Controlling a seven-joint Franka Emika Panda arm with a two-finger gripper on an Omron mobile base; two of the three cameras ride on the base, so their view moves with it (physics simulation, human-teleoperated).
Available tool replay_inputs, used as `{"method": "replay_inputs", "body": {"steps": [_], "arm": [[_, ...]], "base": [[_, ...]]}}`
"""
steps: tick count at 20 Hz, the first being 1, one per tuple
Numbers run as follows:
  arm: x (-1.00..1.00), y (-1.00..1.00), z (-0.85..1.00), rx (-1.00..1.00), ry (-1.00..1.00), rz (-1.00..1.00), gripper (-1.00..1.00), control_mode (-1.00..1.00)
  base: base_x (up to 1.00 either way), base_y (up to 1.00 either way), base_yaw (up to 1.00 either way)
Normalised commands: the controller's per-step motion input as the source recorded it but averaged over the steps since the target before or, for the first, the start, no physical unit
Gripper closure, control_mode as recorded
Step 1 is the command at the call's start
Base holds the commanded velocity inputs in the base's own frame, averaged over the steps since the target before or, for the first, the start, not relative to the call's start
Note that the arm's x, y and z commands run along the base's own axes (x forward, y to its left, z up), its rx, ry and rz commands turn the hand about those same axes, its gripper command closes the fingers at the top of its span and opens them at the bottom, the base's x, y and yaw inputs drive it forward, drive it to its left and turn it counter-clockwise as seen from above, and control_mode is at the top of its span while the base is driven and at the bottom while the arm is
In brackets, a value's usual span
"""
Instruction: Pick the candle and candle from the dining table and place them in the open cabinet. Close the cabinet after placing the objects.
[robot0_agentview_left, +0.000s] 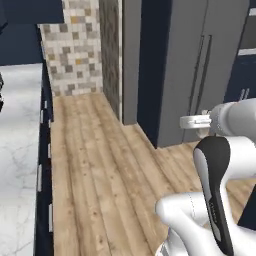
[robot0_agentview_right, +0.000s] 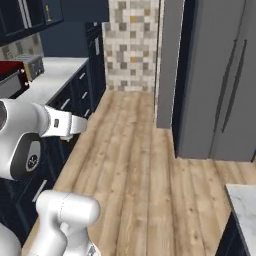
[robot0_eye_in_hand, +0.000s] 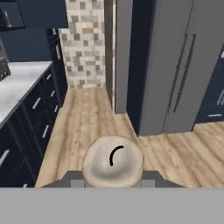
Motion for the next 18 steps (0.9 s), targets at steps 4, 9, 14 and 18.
{"method": "replay_inputs", "body": {"steps": [4, 9, 14, 18], "arm": [[0.00, 0.00, 0.00, 0.00, 0.00, 0.00, 1.00, 1.00], [0.00, 0.00, 0.00, 0.00, 0.00, 0.00, 1.00, 1.00], [0.00, 0.00, 0.00, 0.00, 0.00, 0.00, 1.00, 1.00], [0.00, 0.00, 0.00, 0.00, 0.00, 0.00, 1.00, 1.00]], "base": [[0.85, 0.00, 0.53], [0.84, -0.01, 0.32], [0.84, -0.06, 0.01], [1.00, 0.00, 0.00]]}}
